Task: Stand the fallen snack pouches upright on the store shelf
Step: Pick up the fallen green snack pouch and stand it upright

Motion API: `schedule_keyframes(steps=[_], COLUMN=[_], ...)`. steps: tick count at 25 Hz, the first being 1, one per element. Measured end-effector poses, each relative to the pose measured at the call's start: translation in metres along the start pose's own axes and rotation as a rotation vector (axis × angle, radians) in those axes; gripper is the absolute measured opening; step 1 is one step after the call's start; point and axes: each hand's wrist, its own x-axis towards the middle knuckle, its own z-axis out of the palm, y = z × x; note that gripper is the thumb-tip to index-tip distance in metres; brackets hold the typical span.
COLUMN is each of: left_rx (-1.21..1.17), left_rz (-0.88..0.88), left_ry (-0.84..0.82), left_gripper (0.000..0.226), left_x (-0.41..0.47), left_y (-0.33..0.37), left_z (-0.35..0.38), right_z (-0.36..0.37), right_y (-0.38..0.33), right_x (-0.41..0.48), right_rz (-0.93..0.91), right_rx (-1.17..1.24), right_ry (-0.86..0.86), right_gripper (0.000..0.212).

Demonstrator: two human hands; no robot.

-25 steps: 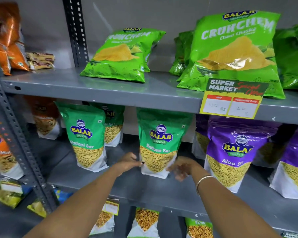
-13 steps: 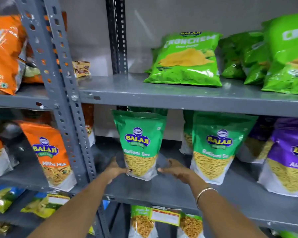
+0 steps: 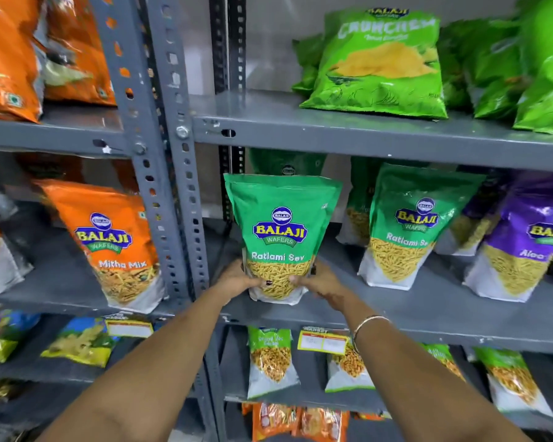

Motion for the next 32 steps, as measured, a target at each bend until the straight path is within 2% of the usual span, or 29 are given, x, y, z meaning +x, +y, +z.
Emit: schedule_keyframes(steps=[6,15,26,32], left_rx=[0.106,0.170,0.188,0.185], left_rz=[0.003,-0.015,0.006,0.049], left_ry=[0.028,0.066,0.013,-0.086], left_gripper=[0.062,0.062,0.064,0.061], left_x=[-0.026,-0.043,-0.035,-0.030], left_y=[-0.006,0.003,0.006,0.010], left_z=[-0.003,-0.001,-0.002,-0.002], right_z=[0.005,0.008,0.009,0.003], right_y=[-0.002,-0.004,-0.004,-0.001], right_x=[-0.027,-0.039,-0.038,-0.031], right_rz=[0.072,0.044,0.049,0.075], right_rx=[-0.100,-0.082,-0.086,-0.080], right_ry=[-0.007,-0.049,-0.012,-0.028], right_gripper=[0.065,0.057,0.055,0.061])
